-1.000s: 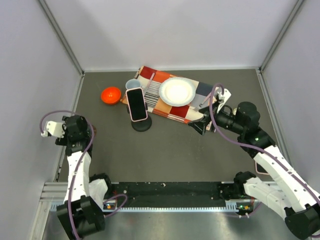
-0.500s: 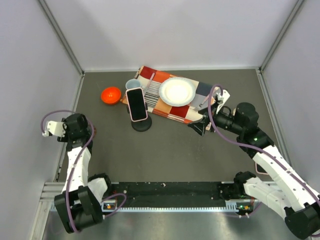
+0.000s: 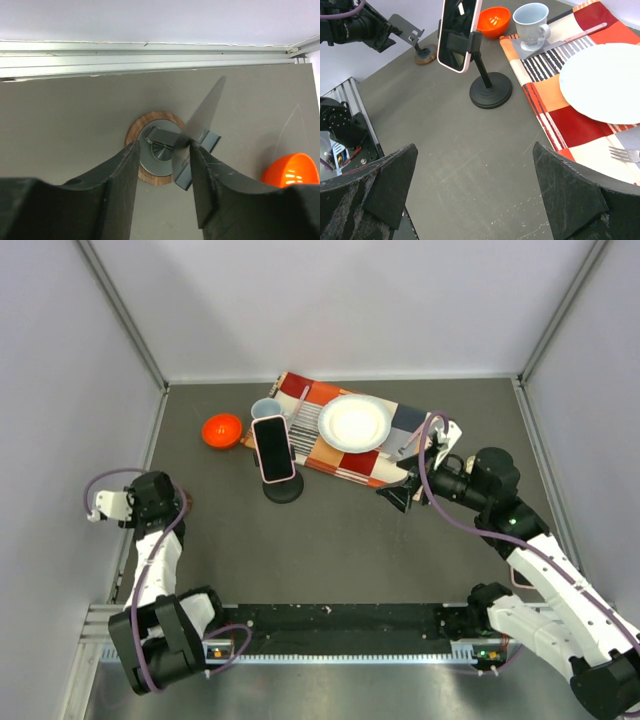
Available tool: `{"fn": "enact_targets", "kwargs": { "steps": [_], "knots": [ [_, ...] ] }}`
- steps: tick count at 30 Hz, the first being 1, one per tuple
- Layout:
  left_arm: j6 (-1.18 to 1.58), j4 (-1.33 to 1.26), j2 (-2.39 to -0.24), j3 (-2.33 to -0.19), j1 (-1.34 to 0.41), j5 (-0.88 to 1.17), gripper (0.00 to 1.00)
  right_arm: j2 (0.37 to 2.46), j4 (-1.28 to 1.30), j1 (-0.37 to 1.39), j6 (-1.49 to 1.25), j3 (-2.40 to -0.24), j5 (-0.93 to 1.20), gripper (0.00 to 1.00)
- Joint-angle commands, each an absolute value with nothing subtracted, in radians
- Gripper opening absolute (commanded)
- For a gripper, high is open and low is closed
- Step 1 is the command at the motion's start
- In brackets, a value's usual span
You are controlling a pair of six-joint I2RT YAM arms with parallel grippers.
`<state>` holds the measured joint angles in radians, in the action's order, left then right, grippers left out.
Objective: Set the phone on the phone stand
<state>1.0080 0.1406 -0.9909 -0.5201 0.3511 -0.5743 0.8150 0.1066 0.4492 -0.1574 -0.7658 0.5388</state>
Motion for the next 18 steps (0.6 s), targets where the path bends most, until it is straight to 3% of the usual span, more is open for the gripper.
{"fn": "enact_targets", "kwargs": {
  "steps": [1,3,4,8,18],
  "knots": [
    [0.953,0.008,-1.012,-0.508,0.382,-0.534,0.43,0.798,0.063,0.449,-0.147,-0.765,0.538,0.99],
    [0.933,0.008,-1.015,-0.511,0.385,-0.526,0.36,0.787,0.064,0.449,-0.143,-0.762,0.537,0.99],
    [0.916,-0.021,-1.017,-0.511,0.388,-0.522,0.21,0.784,0.064,0.449,-0.141,-0.762,0.535,0.99],
    [0.893,-0.006,-1.011,-0.520,0.390,-0.480,0.02,0.785,0.060,0.449,-0.138,-0.758,0.532,0.99],
    [0.816,0.126,-0.862,-0.488,0.387,-0.161,0.00,0.785,0.060,0.448,-0.140,-0.756,0.535,0.99]
  ]
}}
